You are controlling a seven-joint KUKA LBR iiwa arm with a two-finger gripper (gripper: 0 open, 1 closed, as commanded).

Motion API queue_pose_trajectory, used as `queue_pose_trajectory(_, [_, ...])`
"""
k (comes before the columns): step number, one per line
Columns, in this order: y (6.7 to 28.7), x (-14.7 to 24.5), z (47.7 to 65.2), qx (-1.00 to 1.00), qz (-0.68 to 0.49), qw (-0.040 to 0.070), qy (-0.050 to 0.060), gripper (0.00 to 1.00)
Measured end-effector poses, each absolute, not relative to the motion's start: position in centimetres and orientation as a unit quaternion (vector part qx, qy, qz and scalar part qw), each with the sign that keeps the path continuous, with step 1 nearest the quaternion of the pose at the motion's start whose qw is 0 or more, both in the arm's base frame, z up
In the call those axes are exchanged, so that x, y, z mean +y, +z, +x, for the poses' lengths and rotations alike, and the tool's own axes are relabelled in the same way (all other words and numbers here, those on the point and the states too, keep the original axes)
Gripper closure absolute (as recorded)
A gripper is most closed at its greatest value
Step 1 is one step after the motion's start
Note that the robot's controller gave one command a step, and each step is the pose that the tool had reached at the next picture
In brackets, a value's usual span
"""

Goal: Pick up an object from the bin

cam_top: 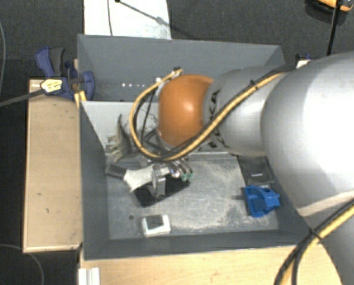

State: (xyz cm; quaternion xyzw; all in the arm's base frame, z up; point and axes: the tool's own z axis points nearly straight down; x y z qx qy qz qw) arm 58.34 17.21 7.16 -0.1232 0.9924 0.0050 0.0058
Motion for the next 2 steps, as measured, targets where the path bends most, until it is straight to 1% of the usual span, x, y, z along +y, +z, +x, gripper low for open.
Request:
queue_pose_trajectory(1, [7.32,16.96,58.14,0.984,-0.178,0.012,0.006,1.0])
queue_pose_trajectory(2, [7.09,16.46,58.86,0.999,-0.042,0.002,0.008,1.0])
